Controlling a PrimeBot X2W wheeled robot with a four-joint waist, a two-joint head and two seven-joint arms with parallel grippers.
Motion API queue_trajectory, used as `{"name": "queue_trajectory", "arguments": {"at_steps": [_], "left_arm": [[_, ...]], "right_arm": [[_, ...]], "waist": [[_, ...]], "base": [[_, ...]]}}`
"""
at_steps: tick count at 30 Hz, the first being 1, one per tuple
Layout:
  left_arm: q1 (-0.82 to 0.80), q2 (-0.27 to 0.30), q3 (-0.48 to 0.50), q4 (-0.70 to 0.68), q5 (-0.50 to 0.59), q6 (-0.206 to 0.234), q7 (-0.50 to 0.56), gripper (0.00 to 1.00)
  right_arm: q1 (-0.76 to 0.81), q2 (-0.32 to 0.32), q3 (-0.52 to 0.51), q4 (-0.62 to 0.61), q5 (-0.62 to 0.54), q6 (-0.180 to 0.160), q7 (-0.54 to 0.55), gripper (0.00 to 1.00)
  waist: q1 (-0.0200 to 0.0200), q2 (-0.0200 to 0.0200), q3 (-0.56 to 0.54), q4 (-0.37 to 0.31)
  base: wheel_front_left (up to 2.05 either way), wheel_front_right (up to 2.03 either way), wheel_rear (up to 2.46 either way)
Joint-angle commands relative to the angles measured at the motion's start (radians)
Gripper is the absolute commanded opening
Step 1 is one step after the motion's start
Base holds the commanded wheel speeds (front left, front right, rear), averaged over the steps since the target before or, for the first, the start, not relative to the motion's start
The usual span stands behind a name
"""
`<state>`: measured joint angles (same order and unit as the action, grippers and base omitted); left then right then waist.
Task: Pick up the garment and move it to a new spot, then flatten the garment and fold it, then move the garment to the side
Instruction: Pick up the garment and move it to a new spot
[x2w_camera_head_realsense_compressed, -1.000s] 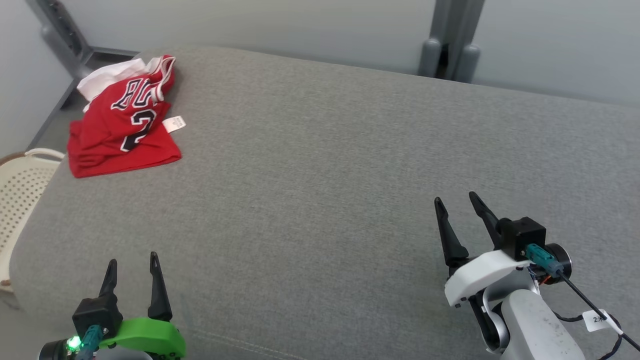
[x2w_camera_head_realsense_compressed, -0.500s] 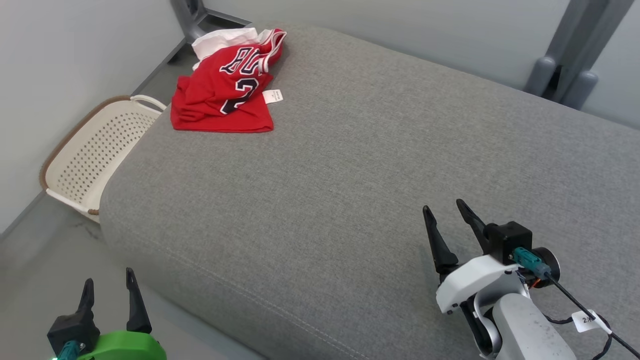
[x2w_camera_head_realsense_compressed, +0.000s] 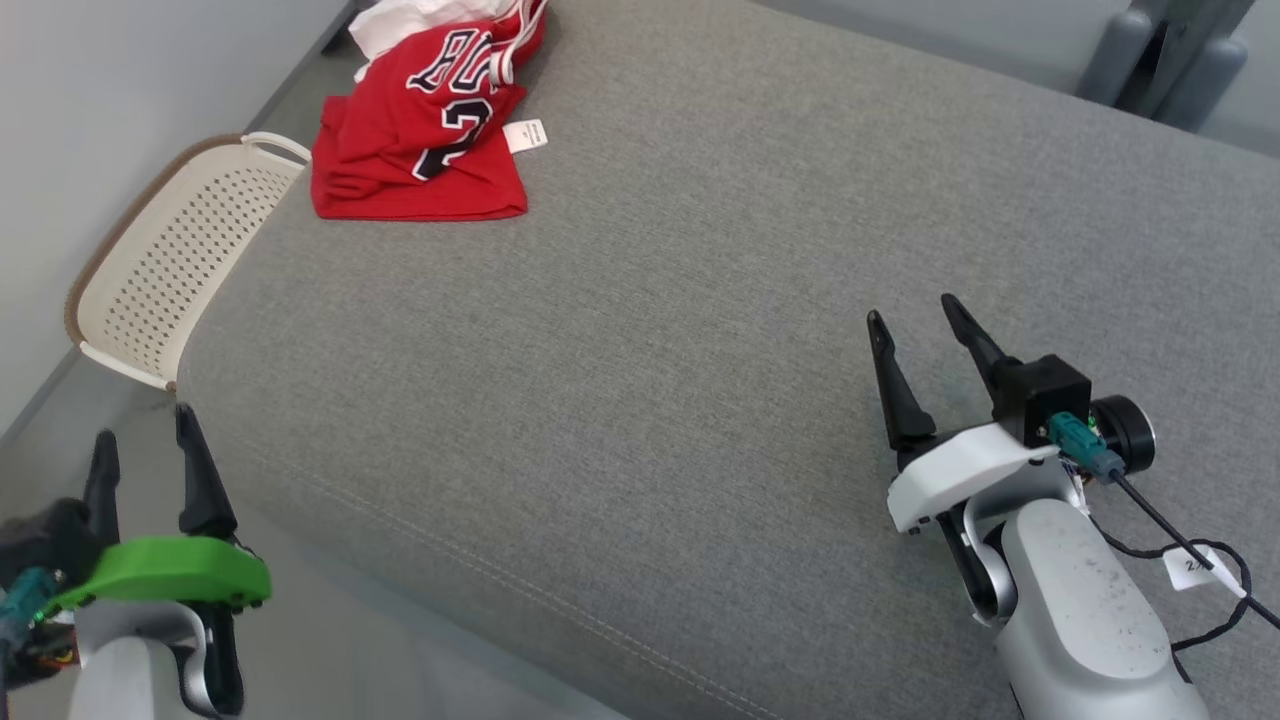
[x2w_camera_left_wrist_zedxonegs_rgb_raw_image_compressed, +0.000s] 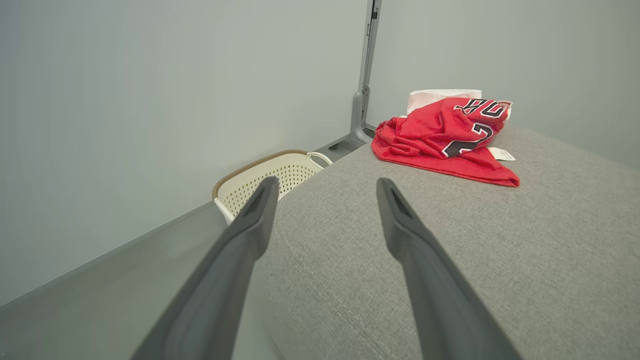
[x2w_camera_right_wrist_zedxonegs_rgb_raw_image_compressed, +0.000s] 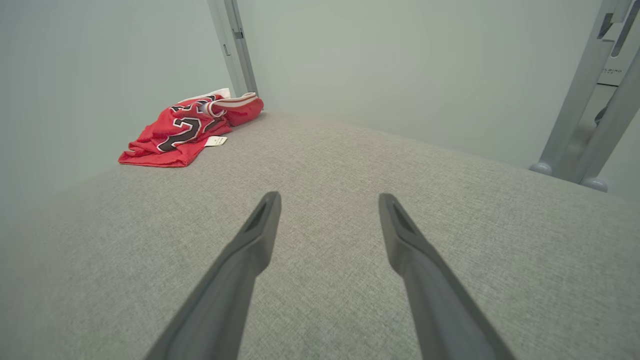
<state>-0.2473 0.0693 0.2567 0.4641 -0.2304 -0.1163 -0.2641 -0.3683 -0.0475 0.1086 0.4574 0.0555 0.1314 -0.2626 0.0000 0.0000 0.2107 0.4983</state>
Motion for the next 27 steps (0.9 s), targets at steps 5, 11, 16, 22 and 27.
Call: {"name": "queue_trajectory", "arguments": {"at_steps": [5,11,16,22,27], "left_arm": [[-0.162,0.064,-0.030,0.050,-0.035,-0.015,0.000,1.00],[-0.333,0.181,-0.164,0.108,-0.138,-0.015,0.000,1.00],[-0.466,0.253,-0.224,0.182,-0.231,-0.016,0.000,1.00],[-0.572,0.338,-0.289,0.266,-0.329,-0.016,0.000,1.00],[-0.632,0.392,-0.349,0.333,-0.423,-0.016,0.000,1.00]], "right_arm": [[-0.058,-0.005,-0.004,-0.041,-0.049,-0.002,-0.003,1.00],[-0.101,-0.005,0.002,-0.083,-0.098,-0.002,-0.003,1.00],[-0.136,-0.005,0.008,-0.116,-0.110,-0.002,-0.003,1.00],[-0.157,-0.006,0.026,-0.154,-0.110,-0.002,-0.003,1.00],[-0.157,-0.009,0.024,-0.179,-0.113,-0.002,-0.001,1.00]], "waist": [[0.0000,0.0000,0.189,-0.122],[0.0000,0.0000,0.275,-0.169],[0.0000,0.0000,0.332,-0.214],[0.0000,0.0000,0.389,-0.271],[0.0000,0.0000,0.427,-0.311]], "base": [[0.00,0.00,0.00],[0.00,0.00,0.00],[0.00,0.00,0.00],[0.00,0.00,0.00],[0.00,0.00,0.00]]}}
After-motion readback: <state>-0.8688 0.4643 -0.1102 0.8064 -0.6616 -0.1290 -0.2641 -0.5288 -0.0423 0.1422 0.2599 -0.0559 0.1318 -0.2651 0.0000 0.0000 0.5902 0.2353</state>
